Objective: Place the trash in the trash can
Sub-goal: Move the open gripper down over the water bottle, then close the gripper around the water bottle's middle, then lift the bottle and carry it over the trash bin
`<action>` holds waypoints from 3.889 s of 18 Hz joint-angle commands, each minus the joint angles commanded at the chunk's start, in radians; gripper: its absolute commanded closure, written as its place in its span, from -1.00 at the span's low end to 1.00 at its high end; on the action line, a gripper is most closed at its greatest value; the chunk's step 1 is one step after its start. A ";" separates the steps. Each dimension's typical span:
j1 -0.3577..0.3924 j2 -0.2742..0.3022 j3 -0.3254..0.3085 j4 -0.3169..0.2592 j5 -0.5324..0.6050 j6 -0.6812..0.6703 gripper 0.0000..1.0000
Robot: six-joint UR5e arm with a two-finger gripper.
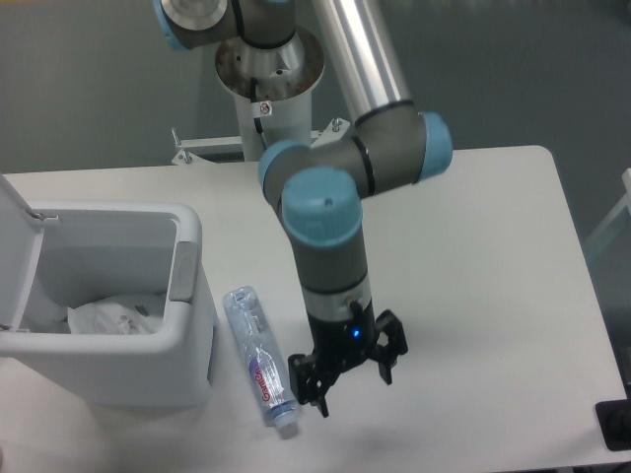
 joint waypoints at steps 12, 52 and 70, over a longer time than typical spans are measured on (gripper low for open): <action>-0.054 -0.094 0.015 0.006 -0.003 0.035 -1.00; -0.095 -0.155 0.018 0.006 0.002 -0.003 0.30; 0.112 0.185 0.153 0.060 -0.012 -0.156 0.38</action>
